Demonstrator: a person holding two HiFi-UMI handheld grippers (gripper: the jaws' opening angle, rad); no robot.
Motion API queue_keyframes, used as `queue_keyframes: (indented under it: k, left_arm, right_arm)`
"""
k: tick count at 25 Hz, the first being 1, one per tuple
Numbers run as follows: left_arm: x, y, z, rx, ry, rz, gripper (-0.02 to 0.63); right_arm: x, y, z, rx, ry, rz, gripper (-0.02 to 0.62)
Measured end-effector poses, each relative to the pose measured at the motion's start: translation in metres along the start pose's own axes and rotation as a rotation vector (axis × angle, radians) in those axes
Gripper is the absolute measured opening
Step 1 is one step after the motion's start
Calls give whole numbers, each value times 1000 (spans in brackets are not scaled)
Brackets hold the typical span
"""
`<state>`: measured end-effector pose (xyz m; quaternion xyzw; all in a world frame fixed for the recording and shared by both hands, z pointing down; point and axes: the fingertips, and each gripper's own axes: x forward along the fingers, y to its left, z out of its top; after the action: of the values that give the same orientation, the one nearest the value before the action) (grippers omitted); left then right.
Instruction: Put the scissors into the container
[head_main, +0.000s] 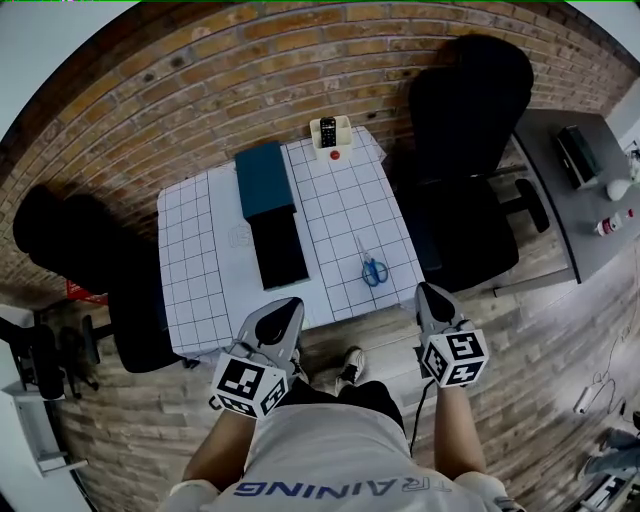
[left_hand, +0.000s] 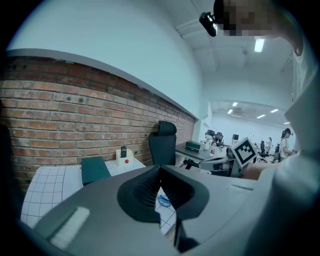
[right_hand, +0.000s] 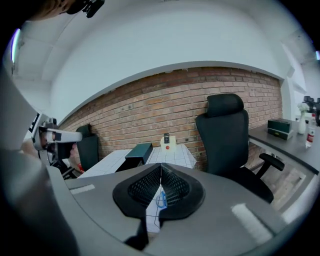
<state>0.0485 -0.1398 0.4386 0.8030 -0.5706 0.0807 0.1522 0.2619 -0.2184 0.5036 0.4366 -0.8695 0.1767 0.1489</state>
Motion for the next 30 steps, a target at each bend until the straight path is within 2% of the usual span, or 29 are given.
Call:
queue_keyframes:
  k: [13, 17, 21, 25, 30]
  left_arm:
    - [28, 60, -6, -65, 16, 2, 2]
    - [31, 83, -11, -87, 31, 8, 2]
    - [33, 101, -16, -107, 45, 21, 2]
    - [30, 118, -26, -124, 73, 44, 2]
    - [27, 134, -31, -140, 85, 70, 2]
  right_arm:
    - [99, 9, -58, -134, 353, -16, 84]
    - [128, 12, -92, -182, 504, -18, 130]
    - [154, 3, -128, -219, 612, -33, 136]
    - [172, -8, -158, -233, 704, -49, 143]
    - [181, -8, -178, -240, 763, -45, 143]
